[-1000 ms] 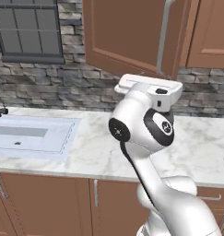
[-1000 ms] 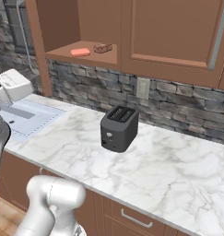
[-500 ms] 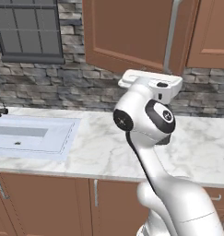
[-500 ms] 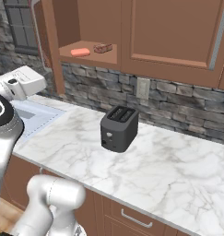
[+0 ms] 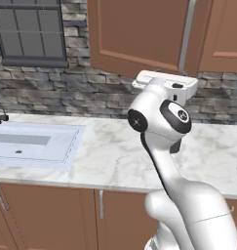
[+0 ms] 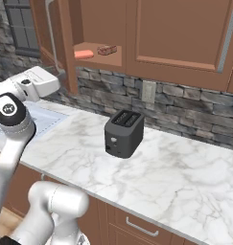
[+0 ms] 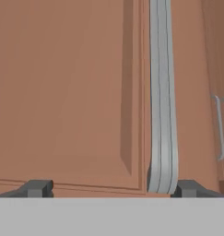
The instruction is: Pick up the bar soap and bar soap from the sink, and place them back in the cabinet, and close the cabinet door.
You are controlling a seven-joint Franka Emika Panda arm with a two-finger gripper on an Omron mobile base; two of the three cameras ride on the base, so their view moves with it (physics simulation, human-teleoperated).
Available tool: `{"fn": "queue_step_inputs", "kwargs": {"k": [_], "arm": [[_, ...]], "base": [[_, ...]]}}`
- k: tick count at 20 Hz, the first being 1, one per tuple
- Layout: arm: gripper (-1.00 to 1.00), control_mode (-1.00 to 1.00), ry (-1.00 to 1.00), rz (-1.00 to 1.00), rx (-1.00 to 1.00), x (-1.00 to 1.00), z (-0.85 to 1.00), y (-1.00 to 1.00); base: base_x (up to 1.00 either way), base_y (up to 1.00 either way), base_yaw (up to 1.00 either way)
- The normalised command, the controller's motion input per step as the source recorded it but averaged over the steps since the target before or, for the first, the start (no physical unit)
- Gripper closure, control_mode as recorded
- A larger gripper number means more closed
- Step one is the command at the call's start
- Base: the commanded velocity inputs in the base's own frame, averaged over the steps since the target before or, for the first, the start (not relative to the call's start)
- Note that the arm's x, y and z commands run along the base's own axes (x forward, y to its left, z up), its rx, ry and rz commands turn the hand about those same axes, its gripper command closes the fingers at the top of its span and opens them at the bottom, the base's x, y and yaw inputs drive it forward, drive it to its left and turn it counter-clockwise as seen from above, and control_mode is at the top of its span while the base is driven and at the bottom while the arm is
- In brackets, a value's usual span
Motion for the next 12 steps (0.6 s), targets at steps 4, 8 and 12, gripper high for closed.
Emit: {"fn": "queue_step_inputs", "kwargs": {"k": [4,8,12], "arm": [[-1.0,-1.0,0.0,0.0,0.0,0.48,-0.12,-0.16],[-1.0,-1.0,0.0,0.0,0.0,0.58,-0.12,-0.15],[-1.0,-1.0,0.0,0.0,0.0,0.57,-0.09,-0.17]], "base": [[0.0,0.0,0.0],[0.0,0.0,0.0],[0.0,0.0,0.0]]}}
